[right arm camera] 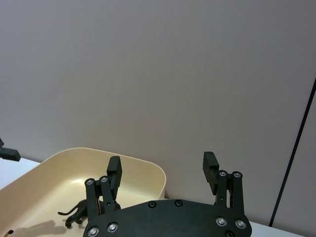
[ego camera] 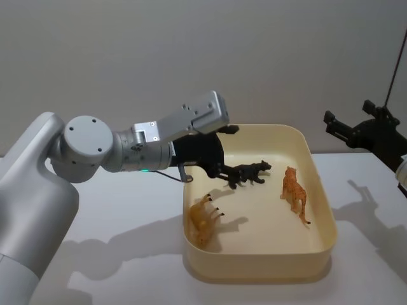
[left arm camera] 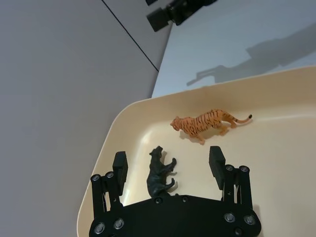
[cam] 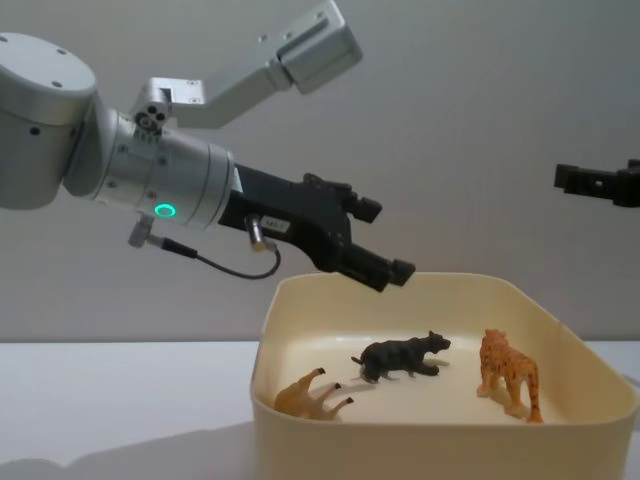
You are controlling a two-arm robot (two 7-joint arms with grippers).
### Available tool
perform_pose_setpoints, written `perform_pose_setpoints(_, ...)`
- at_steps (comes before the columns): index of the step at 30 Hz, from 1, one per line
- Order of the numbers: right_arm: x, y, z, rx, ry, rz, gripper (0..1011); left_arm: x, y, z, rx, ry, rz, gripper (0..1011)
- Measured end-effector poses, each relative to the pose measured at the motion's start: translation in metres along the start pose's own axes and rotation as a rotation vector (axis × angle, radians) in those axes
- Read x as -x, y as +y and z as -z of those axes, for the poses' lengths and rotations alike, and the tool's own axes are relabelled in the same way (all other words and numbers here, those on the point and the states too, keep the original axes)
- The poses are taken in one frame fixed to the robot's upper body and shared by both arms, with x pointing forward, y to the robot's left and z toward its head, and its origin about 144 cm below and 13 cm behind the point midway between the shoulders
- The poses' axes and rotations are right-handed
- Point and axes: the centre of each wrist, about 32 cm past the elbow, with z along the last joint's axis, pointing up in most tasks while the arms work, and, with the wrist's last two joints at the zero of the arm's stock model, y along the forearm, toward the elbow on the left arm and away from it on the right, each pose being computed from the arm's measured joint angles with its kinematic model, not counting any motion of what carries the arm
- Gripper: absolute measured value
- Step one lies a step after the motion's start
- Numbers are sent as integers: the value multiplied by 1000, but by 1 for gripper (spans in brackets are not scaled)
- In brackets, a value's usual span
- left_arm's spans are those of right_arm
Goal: Pick up the toy alternately with two hands and place it into the central storage box.
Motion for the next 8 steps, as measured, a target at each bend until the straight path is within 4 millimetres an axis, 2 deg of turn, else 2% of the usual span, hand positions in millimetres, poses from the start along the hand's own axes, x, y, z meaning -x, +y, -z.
perform_pose_setpoints(8, 0, 0, 0, 0, 0, 0, 1001, 0, 4, 3, 67, 40, -69, 1002)
